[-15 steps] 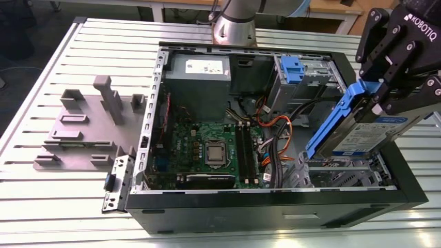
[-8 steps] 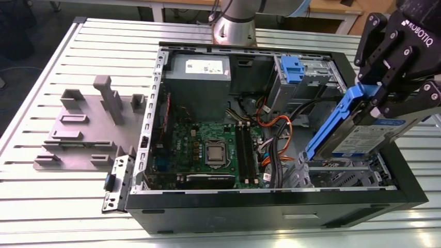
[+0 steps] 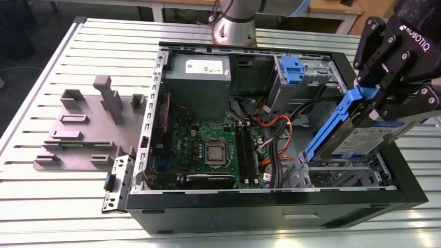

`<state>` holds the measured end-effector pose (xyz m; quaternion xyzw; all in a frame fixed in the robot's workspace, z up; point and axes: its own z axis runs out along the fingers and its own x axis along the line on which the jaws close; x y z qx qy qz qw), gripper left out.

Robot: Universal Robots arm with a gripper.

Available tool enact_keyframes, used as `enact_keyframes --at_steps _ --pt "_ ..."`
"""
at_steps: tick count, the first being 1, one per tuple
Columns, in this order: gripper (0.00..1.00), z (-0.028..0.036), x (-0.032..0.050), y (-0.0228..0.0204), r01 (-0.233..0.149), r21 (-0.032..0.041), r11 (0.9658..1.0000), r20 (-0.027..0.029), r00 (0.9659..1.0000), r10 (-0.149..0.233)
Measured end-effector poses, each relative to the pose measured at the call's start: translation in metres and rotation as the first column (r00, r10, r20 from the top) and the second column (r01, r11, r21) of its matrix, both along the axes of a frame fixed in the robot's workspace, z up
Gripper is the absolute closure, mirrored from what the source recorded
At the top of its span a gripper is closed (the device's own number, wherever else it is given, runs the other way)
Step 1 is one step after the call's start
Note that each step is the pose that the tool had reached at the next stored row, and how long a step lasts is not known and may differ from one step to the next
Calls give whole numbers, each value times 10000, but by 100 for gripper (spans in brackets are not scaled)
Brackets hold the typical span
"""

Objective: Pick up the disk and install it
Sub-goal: 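Insert the disk into the insertion slot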

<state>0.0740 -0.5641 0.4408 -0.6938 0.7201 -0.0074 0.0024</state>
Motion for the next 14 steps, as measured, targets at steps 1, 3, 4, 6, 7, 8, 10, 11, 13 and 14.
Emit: enact_keyframes --at_steps 1,3,4,6,7,8,10,11,13,14 --pt "64 -5 0 0 0 0 10000 0 10000 0" --pt "64 -21 0 0 0 1 10000 0 10000 0" --pt "64 -28 0 0 0 0 10000 0 10000 0" --pt "64 -43 0 0 0 -1 10000 0 10000 0" --pt "64 -50 0 0 0 0 10000 0 10000 0" --pt "64 -56 0 0 0 0 10000 0 10000 0" --pt "64 -69 0 0 0 -1 10000 0 10000 0" --pt "64 -76 0 0 0 0 10000 0 10000 0" --pt "64 -88 0 0 0 0 10000 0 10000 0" --pt "64 -95 0 0 0 -1 10000 0 10000 0"
